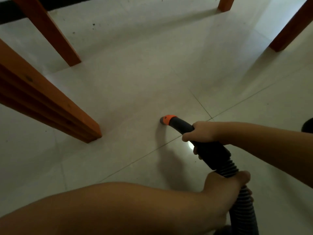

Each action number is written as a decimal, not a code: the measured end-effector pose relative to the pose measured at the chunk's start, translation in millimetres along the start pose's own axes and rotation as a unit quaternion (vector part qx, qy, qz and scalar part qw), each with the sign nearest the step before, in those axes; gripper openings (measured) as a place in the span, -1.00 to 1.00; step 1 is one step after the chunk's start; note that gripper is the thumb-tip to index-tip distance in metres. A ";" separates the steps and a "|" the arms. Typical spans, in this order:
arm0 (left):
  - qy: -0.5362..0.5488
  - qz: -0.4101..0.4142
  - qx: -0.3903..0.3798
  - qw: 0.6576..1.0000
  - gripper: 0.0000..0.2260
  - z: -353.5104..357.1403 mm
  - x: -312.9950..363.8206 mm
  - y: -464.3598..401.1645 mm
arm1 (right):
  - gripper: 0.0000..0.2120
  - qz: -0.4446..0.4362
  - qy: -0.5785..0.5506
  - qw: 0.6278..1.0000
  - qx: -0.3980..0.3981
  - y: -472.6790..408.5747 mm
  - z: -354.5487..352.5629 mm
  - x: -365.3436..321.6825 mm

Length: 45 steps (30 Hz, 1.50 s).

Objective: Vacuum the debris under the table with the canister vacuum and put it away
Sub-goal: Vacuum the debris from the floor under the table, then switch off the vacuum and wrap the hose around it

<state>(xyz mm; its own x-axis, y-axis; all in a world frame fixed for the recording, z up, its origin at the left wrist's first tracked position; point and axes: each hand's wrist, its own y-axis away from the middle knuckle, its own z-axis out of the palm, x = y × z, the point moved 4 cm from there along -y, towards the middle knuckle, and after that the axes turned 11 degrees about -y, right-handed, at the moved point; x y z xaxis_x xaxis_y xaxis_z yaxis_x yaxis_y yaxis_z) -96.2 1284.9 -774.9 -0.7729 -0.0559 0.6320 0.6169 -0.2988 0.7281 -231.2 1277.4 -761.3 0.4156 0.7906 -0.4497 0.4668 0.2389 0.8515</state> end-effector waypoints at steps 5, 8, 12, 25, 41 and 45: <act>-0.046 0.014 -0.032 0.998 -0.63 0.9 23.3 -9.9 | -0.75 0.025 -0.127 0.989 0.069 6.0 -43.2 15.1; -0.088 0.019 -0.005 0.996 -0.77 -6.9 55.2 -16.5 | -0.76 -0.010 -0.248 0.960 0.134 11.6 -77.6 11.8; -0.134 0.034 0.060 0.989 -0.84 -14.6 102.9 6.5 | -0.65 -0.066 -0.353 0.914 0.190 44.3 -99.5 -16.1; -0.309 0.048 0.014 0.950 -0.87 88.1 292.8 200.7 | -0.74 -0.068 -0.461 0.825 0.320 310.3 -200.5 -84.6; -0.382 0.130 -0.103 0.909 -0.78 227.5 454.3 397.5 | -0.71 -0.093 -0.526 0.689 0.490 634.7 -270.7 -136.0; -0.413 0.178 -0.101 0.888 -0.83 272.5 464.8 419.9 | -0.71 -0.110 -0.523 0.657 0.532 688.4 -281.5 -114.0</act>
<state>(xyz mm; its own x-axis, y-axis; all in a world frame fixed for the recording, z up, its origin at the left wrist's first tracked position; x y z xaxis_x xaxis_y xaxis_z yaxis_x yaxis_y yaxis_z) -156.0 1393.0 -103.1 -0.1112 0.5113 0.8522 0.6961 -0.5720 0.4340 -177.0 1510.5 -48.0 0.2962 -0.1492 -0.9434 0.6560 -0.6861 0.3145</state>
